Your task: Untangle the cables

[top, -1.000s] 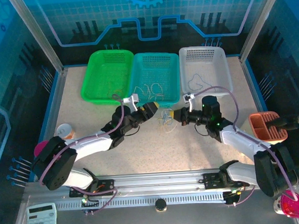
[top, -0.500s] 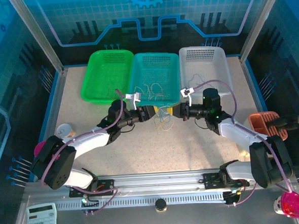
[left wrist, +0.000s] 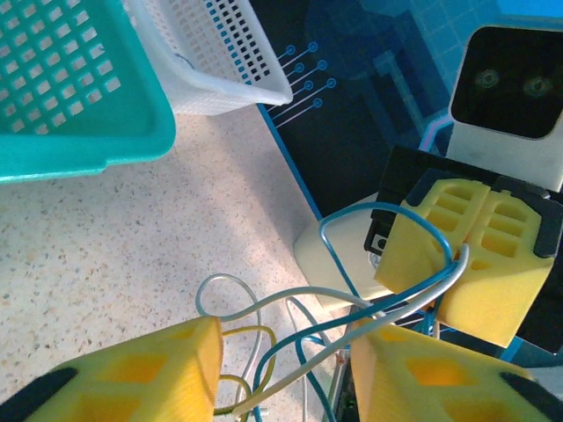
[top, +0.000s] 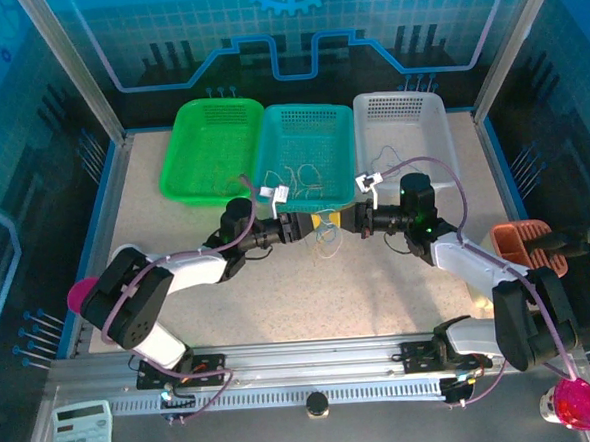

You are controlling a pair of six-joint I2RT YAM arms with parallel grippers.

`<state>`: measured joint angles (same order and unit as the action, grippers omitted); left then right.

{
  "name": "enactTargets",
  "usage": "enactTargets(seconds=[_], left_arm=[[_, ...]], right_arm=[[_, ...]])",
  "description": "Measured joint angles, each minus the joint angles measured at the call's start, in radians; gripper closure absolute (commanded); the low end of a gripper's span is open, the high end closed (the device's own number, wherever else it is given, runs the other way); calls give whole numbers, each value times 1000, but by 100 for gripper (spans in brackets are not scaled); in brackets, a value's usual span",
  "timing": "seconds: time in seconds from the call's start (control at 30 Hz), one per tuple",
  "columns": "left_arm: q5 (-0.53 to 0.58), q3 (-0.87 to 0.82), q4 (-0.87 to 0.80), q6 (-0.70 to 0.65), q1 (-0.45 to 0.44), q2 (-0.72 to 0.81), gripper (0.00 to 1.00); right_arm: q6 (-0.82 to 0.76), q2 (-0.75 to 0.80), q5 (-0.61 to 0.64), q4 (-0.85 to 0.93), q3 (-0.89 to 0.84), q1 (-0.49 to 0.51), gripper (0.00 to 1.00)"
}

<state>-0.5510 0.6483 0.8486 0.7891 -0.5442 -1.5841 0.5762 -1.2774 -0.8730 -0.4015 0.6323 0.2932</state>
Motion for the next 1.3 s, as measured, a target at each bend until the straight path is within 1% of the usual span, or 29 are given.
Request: enactTargets(seconds=[0.07,0.1,0.2,0.3,0.53,0.73,0.8,0.83,0.9,0.97,1.03,1.3], left_arm=[[-5,0,24,15,0,-8,83],[-6,0,32,21,0,-9,86],[-6,0,51,28,0,-8,85],[2,0,27,21,1,8,85],[60,-4,-103,-42,4,165,100],[95,-4,-227,-90,-2,239,100],[102,-4,-254,-94,-2,248,100],[106,-3,-263,-94,-1,251,100],[113,4,-275,-92,6,257,100],[114,24,-284,-87,11,258,100],[113,55,-295,-77,11,258,100],[71,249,-387,-35,11,256,100]], right_arm=[[0,0,0,0,0,0,100],[-2,0,1,0,0,0,100],[-16,0,4,12,0,0,100],[-33,0,19,34,0,-1,100],[-76,11,108,97,0,-16,100],[-110,30,138,126,0,-13,100],[-111,30,142,134,0,-13,80],[-111,31,151,141,0,-13,71],[-113,30,180,160,-5,-21,58],[-117,30,198,172,-11,-22,47],[-120,30,216,180,-13,-21,42],[-126,63,263,204,-13,-12,34]])
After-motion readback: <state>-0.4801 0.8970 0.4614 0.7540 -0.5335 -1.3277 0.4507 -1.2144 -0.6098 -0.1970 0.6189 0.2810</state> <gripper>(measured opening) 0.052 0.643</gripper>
